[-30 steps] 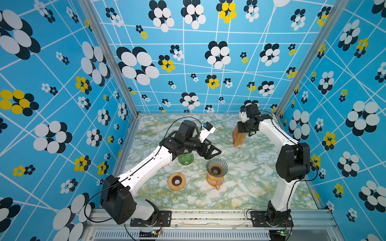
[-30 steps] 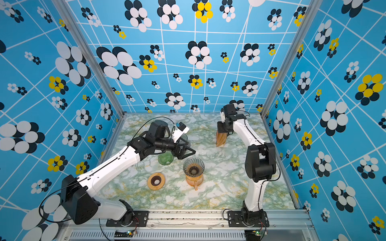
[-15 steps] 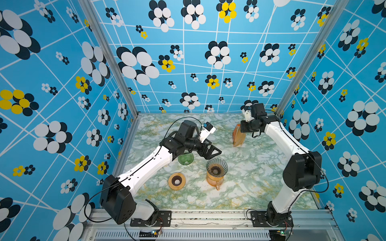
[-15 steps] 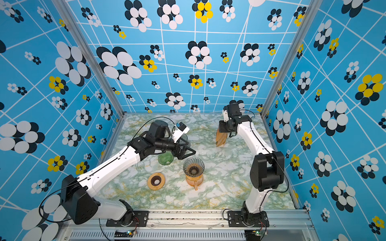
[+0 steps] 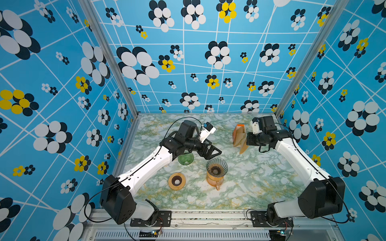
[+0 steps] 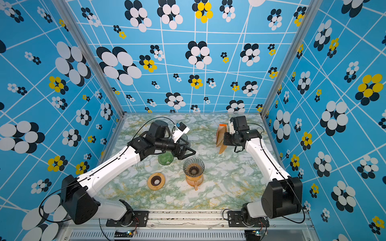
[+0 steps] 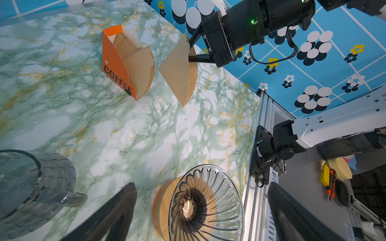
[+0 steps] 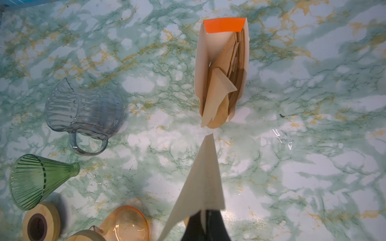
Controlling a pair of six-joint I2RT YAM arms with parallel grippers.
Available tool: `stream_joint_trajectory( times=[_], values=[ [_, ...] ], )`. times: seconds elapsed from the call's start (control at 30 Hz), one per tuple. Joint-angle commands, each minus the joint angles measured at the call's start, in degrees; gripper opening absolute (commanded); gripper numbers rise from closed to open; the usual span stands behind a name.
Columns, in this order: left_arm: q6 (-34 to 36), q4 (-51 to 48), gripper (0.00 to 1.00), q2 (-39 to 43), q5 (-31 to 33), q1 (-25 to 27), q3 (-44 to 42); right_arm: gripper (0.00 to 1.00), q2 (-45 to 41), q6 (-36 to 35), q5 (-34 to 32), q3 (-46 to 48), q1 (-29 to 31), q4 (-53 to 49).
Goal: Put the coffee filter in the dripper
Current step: 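Pull the paper filter up out of the COFFEE box with the right gripper, then carry the paper filter over the clear dripper with the right gripper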
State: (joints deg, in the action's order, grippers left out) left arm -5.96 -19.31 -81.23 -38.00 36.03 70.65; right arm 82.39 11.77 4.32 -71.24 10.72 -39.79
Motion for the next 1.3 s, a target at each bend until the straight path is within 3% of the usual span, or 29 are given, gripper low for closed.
stream_joint_trajectory(
  times=[0.0, 0.13, 0.37, 0.77, 1.03, 1.27],
  values=[
    [0.37, -0.9, 0.99, 0.62, -1.21, 0.18, 1.63, 0.03, -0.03, 2.34, -3.74, 0.77, -0.22, -1.98],
    [0.59, -1.06, 0.99, 0.63, -1.18, 0.16, 1.6, 0.03, 2.46, 4.77, -8.13, -1.77, -0.35, -3.29],
    [1.02, -1.52, 0.99, 0.79, -0.8, 0.18, 1.68, 0.02, 10.05, 6.13, -5.63, -9.37, -0.35, -2.4],
    [1.43, -1.91, 0.99, 1.51, -0.25, 0.14, 1.73, 0.01, 22.92, 8.06, -10.19, -26.16, -0.35, -6.94],
    [1.56, -2.31, 0.99, 1.68, 0.07, 0.2, 1.79, 0.01, 22.89, 6.61, -8.81, -27.58, -0.33, -7.67],
    [-0.5, -2.13, 0.99, 1.97, -0.19, -0.51, 2.42, 0.02, 13.87, 4.99, -2.38, -21.07, -0.22, -7.58]
  ],
)
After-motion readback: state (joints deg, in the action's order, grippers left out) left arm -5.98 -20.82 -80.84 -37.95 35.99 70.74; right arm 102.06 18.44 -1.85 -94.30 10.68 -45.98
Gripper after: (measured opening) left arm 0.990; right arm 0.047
